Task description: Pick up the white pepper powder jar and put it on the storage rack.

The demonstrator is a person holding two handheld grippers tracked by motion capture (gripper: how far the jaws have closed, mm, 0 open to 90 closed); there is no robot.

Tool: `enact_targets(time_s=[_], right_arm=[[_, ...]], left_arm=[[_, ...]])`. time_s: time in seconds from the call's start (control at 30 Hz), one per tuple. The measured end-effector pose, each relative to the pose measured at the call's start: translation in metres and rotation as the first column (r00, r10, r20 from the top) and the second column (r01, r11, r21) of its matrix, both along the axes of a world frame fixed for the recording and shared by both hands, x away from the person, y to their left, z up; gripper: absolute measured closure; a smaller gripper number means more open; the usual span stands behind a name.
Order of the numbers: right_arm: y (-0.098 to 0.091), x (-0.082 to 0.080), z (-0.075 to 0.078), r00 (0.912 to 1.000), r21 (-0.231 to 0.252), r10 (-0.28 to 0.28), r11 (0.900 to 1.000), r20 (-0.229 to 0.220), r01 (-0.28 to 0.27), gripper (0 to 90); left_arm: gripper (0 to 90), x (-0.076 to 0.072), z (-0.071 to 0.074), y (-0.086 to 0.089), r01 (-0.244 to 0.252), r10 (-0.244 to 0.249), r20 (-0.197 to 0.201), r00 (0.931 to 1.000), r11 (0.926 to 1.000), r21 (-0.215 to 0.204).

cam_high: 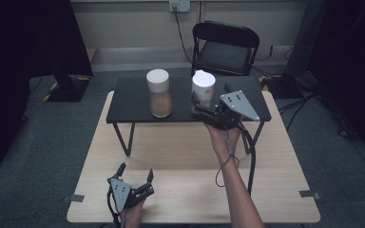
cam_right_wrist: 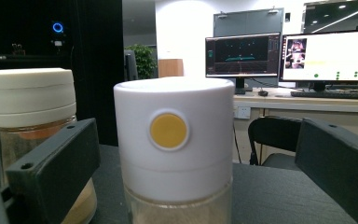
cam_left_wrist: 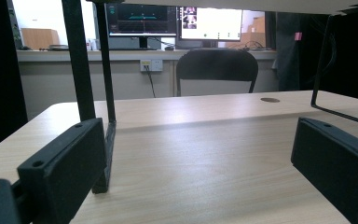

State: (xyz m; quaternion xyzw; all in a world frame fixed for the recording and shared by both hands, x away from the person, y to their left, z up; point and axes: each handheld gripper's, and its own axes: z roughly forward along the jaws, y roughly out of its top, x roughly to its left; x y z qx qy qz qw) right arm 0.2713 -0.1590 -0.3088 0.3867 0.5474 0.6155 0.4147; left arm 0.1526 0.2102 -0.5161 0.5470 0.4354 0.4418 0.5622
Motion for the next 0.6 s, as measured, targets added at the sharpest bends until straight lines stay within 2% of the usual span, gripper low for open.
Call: enact_targets(time_s=[0.33,0.6], right_arm=[[-0.006,-0.015,-0.009,0.9996,0.023,-0.007,0.9997,0.026,0.007,0.0],[-0.012,-0.028,-0.017,0.9992,0.022,-0.011,0.9997,0.038,0.010,0.0]], left_arm=[[2.9,0.000,0.000,0.000,0.000,0.000,0.000,1.0000,1.0000,0.000],[2.9,0.000,0.000,0.000,0.000,0.000,0.000,1.0000,1.0000,0.000]])
